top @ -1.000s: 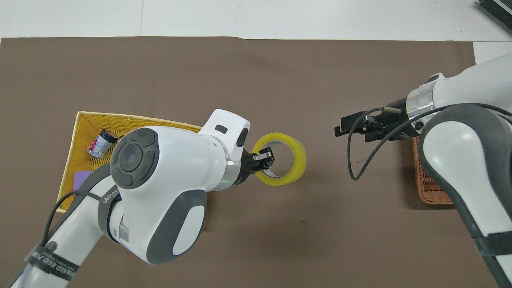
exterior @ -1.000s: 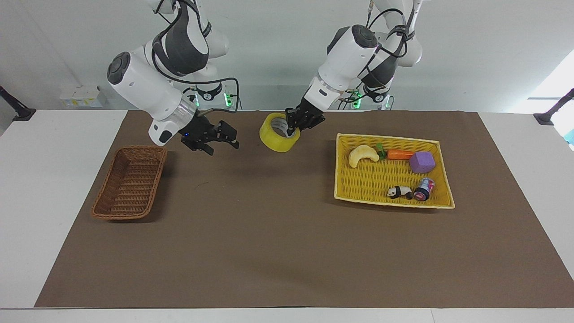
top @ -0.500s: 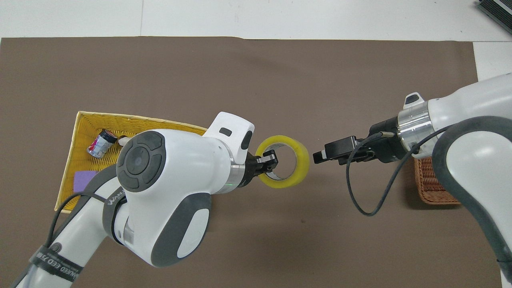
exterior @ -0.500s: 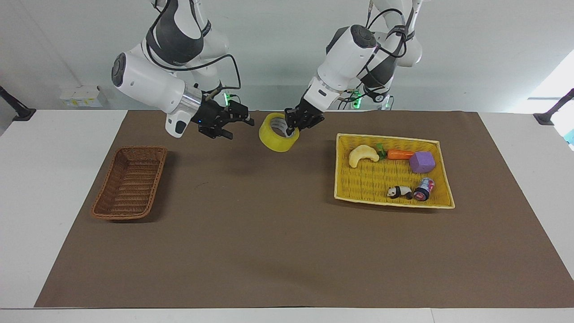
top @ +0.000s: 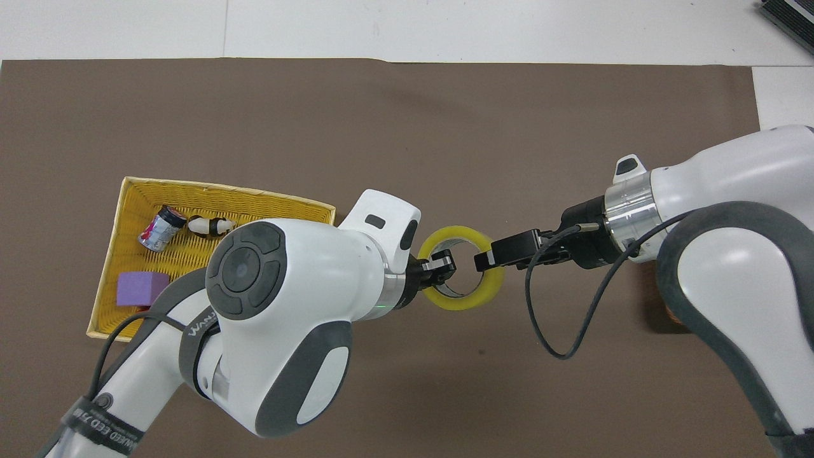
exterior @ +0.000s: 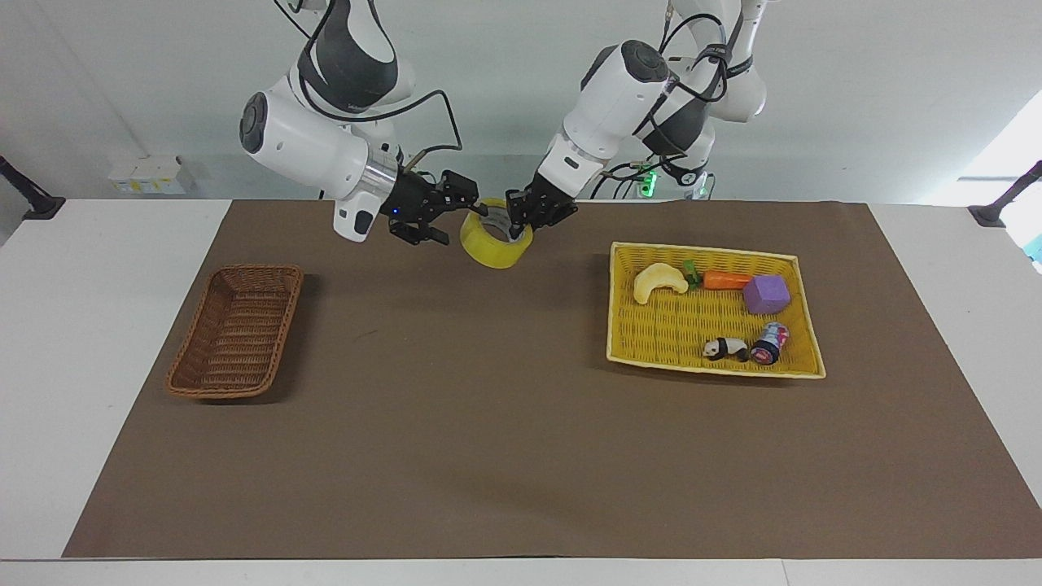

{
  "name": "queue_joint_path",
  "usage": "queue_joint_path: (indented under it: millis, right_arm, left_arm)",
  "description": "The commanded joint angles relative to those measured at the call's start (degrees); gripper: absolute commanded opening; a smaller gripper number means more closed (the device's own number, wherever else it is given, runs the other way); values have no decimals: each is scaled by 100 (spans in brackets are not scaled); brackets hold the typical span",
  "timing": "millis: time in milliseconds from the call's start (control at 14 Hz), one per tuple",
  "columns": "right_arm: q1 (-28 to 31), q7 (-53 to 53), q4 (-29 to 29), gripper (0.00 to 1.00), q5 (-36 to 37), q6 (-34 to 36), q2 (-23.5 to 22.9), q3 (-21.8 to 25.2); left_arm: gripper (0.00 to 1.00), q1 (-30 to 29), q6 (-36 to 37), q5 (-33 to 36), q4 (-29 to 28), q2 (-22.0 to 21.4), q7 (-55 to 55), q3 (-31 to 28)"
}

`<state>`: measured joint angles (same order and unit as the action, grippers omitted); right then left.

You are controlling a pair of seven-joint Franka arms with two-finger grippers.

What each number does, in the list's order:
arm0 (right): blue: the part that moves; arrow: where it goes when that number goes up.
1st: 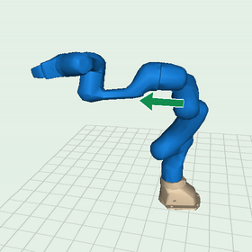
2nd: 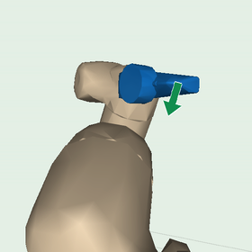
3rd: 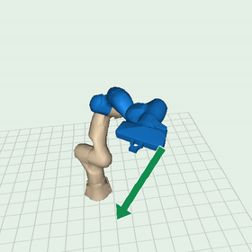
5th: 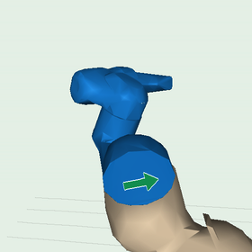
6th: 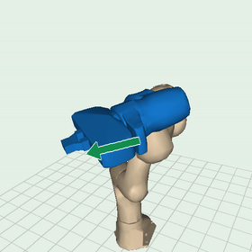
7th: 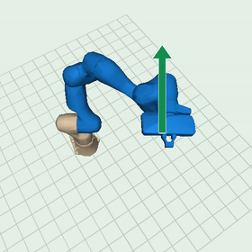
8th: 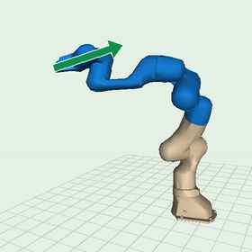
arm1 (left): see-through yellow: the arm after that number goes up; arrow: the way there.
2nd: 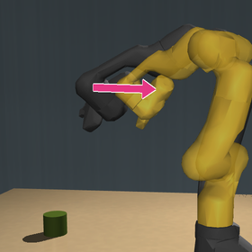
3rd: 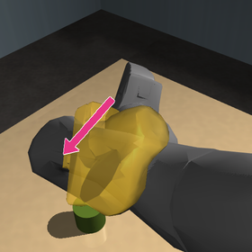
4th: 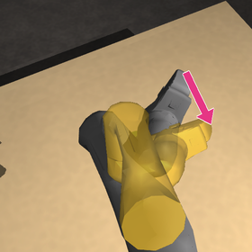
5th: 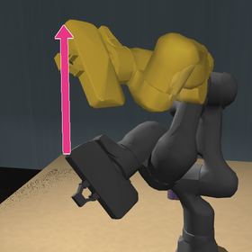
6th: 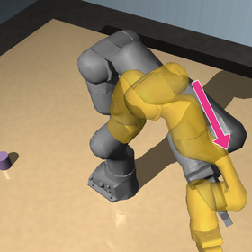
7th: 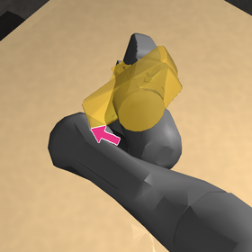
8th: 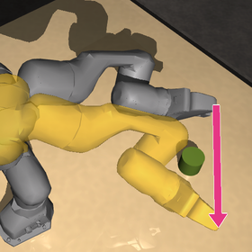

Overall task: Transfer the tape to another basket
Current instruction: 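Grasp the tape roll with the right gripper and open the left gripper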

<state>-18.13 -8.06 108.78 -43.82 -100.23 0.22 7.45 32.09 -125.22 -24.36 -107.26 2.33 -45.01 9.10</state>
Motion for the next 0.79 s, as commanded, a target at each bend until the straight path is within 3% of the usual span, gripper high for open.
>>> queue_joint_path:
  millis: [0, 143, 214, 286, 357, 643, 714]
  right_arm:
    - [20, -205, 231, 100, -74, -146, 163, -6]
    - [-6, -162, 231, 98, -74, -225, 163, -6]
    - [-6, -161, 257, 84, -74, -260, 163, -6]
    - [-6, -187, 257, 25, -74, -252, 154, -6]
    - [11, -196, 249, 0, -74, -243, 146, -6]
    - [108, -231, 169, 0, -57, -252, 75, -6]
    - [117, -232, 152, 0, -57, -252, 66, 2]
  left_arm:
    - [0, 157, -378, -113, 100, -5, -226, -102]
    - [0, 219, -652, -113, 109, 4, -341, -76]
    - [0, 219, -662, -113, 109, 4, -350, -67]
    - [0, 219, -670, -113, 109, 4, -350, -58]
    - [0, 219, -670, -113, 100, -5, -350, -58]
    - [0, 219, -662, -113, 109, -58, -420, -32]
    - [6, 219, -662, -113, 109, -49, -429, -32]
